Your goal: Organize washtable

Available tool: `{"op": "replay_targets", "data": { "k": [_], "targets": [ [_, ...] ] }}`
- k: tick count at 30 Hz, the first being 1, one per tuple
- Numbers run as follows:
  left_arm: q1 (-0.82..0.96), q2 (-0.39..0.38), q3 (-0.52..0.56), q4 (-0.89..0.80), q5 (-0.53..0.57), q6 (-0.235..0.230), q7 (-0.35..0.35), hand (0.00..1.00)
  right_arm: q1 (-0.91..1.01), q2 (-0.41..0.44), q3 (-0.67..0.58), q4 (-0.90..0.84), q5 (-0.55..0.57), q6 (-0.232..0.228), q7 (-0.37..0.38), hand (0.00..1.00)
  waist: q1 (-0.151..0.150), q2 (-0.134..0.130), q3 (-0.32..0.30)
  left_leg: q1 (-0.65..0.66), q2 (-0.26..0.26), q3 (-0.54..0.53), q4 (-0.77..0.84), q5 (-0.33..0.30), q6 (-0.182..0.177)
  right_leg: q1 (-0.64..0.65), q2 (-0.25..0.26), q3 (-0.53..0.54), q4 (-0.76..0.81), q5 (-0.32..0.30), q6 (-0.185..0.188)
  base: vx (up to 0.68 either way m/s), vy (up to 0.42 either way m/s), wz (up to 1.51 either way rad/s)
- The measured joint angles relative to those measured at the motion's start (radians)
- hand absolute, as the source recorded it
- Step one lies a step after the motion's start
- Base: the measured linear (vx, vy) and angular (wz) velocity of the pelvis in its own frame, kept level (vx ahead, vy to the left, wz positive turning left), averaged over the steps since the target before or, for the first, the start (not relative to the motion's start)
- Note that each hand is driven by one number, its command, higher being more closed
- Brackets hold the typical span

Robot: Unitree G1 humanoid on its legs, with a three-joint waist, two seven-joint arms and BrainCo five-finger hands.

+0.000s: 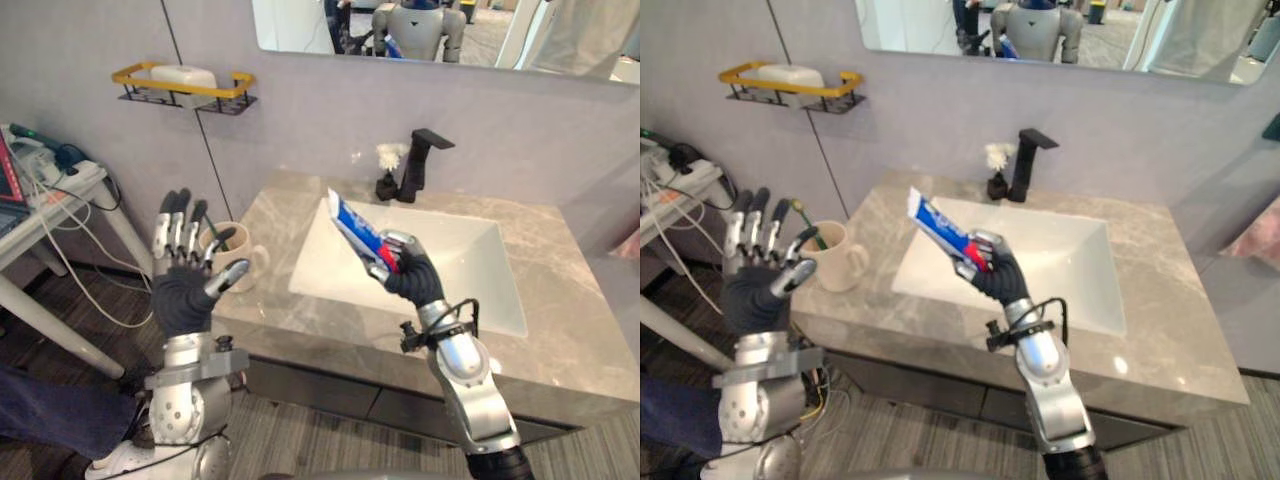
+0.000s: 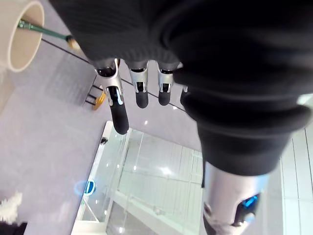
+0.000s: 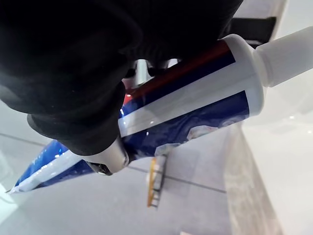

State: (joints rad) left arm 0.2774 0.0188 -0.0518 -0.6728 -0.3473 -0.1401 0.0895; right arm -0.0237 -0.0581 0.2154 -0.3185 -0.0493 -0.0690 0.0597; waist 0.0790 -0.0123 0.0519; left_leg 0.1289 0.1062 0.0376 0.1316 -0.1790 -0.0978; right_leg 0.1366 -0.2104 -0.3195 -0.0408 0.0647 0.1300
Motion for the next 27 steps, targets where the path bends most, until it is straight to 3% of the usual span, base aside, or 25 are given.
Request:
{"op": "replay_targets", "data": {
  "k": [9, 13, 18, 27],
  "targets": [
    [-0.066, 0.027, -0.096, 0.103, -0.251, 0.011, -0.024, 0.00, -0.031, 0.011, 0.009, 0.002, 0.010, -0.025, -0.045, 1.00, -0.009, -0.002, -0.002, 0.022, 0.000, 0.020, -0.030, 0.012, -0.001, -0.004, 0.001, 0.018, 0.000, 0.000, 0.000, 0.00, 0.001, -0.05],
    [-0.108, 0.045, -0.113, 0.165, -0.273, 0.018, -0.037, 0.00, -0.068, 0.011, -0.001, 0.044, 0.052, -0.036, -0.056, 1.00, -0.010, -0.004, -0.003, 0.022, 0.000, 0.021, -0.030, 0.012, -0.001, -0.005, 0.001, 0.019, 0.000, 0.001, 0.001, 0.00, -0.001, -0.02],
    [-0.125, 0.057, -0.142, 0.186, -0.281, 0.024, -0.067, 0.00, -0.103, 0.011, -0.022, 0.052, 0.209, -0.037, -0.021, 1.00, -0.011, -0.004, -0.003, 0.022, 0.000, 0.022, -0.031, 0.012, -0.001, -0.006, 0.001, 0.019, 0.000, 0.001, 0.001, 0.00, 0.000, 0.00],
    [-0.207, 0.084, -0.156, 0.258, -0.273, 0.028, -0.067, 0.00, -0.144, 0.011, -0.009, 0.061, 0.249, -0.037, 0.027, 1.00, -0.011, -0.009, -0.007, 0.008, 0.000, 0.035, -0.029, 0.012, -0.001, -0.024, 0.001, 0.028, 0.000, 0.006, 0.001, -0.01, -0.001, -0.03]
  ]
}}
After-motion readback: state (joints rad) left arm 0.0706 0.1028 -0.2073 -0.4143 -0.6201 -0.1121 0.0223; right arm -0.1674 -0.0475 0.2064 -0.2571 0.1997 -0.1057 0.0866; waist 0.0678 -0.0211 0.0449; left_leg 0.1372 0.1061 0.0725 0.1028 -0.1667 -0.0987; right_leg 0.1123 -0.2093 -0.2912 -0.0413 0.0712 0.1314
